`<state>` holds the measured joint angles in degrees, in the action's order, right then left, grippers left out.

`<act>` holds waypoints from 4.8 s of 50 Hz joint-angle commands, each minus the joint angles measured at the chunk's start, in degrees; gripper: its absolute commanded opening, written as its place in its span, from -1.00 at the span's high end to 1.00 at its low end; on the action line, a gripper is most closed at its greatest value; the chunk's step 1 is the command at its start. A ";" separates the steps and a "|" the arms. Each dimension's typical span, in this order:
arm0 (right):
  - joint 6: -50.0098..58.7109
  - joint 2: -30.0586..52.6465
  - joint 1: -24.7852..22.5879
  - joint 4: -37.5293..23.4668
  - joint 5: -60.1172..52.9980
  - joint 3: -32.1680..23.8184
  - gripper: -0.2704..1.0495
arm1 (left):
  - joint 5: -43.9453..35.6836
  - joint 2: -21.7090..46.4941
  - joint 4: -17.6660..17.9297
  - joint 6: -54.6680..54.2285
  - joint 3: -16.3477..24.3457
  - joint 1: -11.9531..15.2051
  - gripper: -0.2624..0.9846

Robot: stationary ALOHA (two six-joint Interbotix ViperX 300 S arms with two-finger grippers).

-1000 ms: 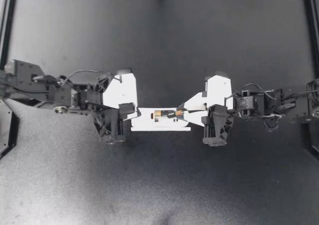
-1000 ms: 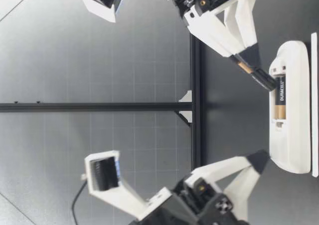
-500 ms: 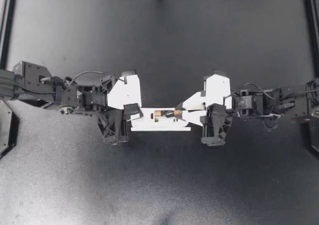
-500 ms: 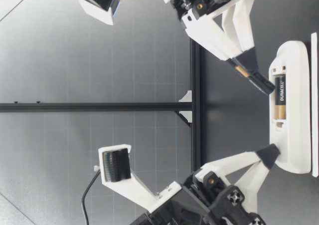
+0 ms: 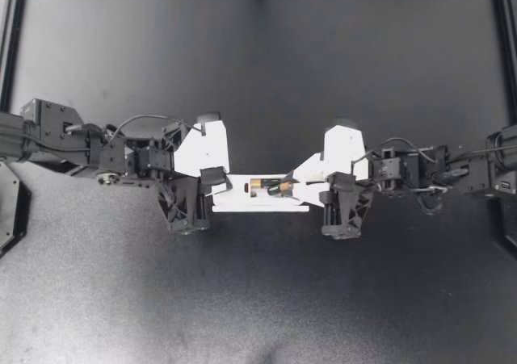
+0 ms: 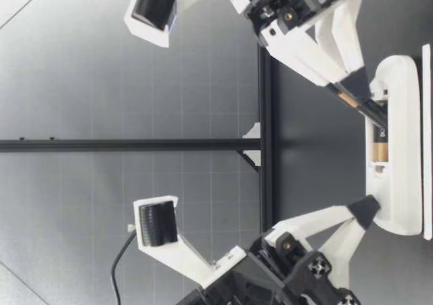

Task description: Place the battery into the slot of the remote controller.

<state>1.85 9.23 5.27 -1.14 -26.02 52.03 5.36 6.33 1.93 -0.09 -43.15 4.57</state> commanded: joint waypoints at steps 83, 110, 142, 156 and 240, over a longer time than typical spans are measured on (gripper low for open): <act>17.58 -8.79 -1.76 5.54 12.57 -5.89 -0.12 | 0.26 -0.79 0.79 -0.35 0.00 0.09 0.85; 66.80 -11.69 -1.85 8.61 14.94 -1.23 0.61 | 0.35 -1.14 1.58 -0.44 -0.79 0.09 0.85; 67.68 -4.92 -1.14 8.00 16.44 -4.57 0.78 | 0.35 -0.62 1.58 -0.26 -0.79 0.09 0.85; 67.68 -4.13 0.00 7.65 16.35 -4.83 0.78 | 0.35 -0.53 1.67 -0.35 -0.88 0.09 0.85; 67.15 -17.58 0.70 -16.61 32.87 -3.08 0.79 | -2.72 7.65 1.58 -0.09 12.66 -1.93 0.85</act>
<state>69.08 -7.29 5.54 -17.49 7.03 49.39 2.64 14.68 3.69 -0.18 -31.73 2.90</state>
